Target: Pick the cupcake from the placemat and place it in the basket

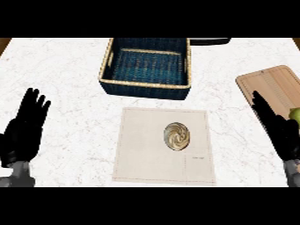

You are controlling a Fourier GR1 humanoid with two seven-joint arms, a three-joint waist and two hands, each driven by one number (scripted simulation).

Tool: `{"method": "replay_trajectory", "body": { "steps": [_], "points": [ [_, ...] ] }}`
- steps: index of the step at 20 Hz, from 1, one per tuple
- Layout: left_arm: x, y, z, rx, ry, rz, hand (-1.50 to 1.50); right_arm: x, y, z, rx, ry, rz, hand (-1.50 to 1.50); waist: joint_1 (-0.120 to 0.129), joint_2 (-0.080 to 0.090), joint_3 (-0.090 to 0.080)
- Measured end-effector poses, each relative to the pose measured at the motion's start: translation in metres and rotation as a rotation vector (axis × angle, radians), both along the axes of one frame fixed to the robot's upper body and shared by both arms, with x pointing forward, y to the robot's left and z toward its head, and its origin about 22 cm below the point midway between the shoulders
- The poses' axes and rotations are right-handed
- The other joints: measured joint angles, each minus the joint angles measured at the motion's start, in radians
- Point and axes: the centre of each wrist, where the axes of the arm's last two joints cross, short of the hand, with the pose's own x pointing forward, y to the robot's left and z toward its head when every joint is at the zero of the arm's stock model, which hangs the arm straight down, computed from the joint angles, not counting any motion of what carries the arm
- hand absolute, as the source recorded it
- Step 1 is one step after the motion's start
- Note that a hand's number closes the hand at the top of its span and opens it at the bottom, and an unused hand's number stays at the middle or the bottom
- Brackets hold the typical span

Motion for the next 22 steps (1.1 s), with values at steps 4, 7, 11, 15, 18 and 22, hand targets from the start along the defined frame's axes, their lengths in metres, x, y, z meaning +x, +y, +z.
{"method": "replay_trajectory", "body": {
  "steps": [4,7,11,15,18,22],
  "points": [
    [-0.007,-0.006,-0.022,0.041,0.127,-0.063,0.00,0.021,0.054,0.022,0.176,-0.091,0.205,1.50,0.027,0.000,0.007],
    [-0.015,-0.010,-0.040,0.101,0.249,-0.149,0.00,0.032,0.111,0.053,0.324,-0.221,0.485,1.50,0.067,0.007,0.012],
    [-0.015,-0.008,-0.041,0.184,0.297,-0.226,0.00,0.019,0.185,0.067,0.407,-0.302,0.827,-1.50,0.071,-0.002,0.016],
    [-0.024,-0.003,-0.046,0.221,0.319,-0.226,0.00,-0.004,0.239,0.071,0.318,-0.349,0.926,-1.50,0.041,-0.016,0.017],
    [-0.029,0.001,-0.048,0.227,0.337,-0.220,0.00,-0.004,0.244,0.082,0.123,-0.393,0.914,-1.50,0.019,-0.025,0.018],
    [-0.034,0.004,-0.049,0.232,0.355,-0.212,0.00,0.016,0.229,0.116,-0.209,-0.483,0.840,-1.50,-0.003,-0.034,0.018]
  ]
}}
